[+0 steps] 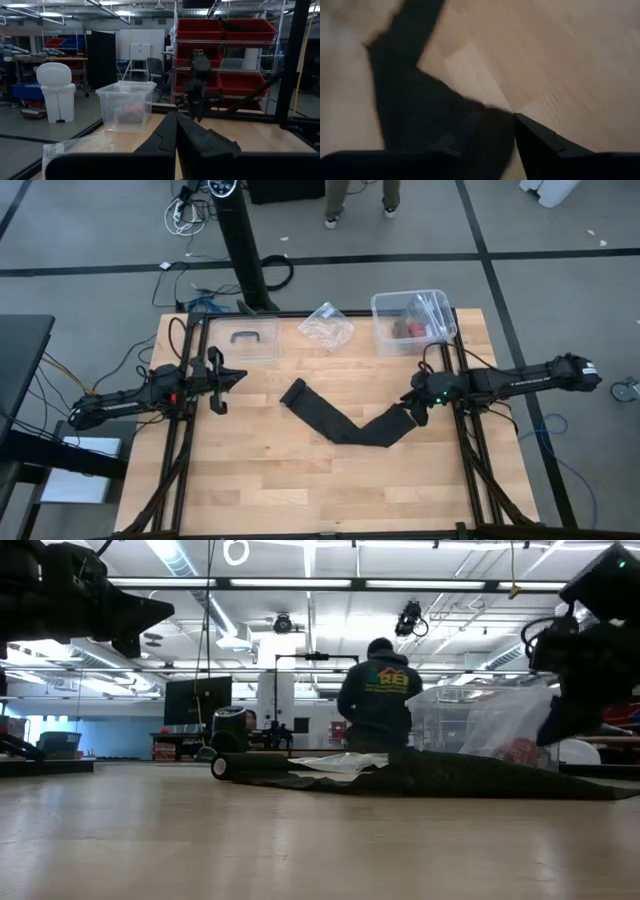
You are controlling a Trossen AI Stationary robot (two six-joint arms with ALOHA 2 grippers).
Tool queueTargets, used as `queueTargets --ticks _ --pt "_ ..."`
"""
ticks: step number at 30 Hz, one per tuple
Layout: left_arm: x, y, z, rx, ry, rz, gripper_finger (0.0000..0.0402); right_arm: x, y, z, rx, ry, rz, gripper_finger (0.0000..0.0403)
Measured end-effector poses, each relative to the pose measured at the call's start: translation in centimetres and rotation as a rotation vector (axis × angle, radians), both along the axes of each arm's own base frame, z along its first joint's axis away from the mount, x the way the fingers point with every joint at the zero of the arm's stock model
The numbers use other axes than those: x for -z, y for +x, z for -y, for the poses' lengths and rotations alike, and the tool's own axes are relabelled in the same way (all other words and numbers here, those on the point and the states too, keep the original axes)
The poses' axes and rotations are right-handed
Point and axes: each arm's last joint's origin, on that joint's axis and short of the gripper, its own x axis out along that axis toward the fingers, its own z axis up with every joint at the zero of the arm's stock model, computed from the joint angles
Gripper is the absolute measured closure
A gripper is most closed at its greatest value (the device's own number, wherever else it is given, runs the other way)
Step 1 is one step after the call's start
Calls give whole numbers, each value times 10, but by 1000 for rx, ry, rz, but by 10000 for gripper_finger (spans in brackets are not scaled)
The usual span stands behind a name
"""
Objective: Roll bandage
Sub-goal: Roll the black bandage
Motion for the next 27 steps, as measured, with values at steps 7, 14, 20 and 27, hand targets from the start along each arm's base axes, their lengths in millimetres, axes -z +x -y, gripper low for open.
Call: queueTargets --ticks 7,14,20,27 --pt "6 1 0 0 -11 -67 391 9 6 0 -1 -35 -83 262" --pt "15 2 0 11 -52 -147 391 17 16 0 -7 -41 -125 276" --pt "16 2 0 11 -53 -162 391 25 22 1 18 -56 -180 300" --pt "16 2 0 11 -50 -160 391 27 29 1 25 -59 -147 384"
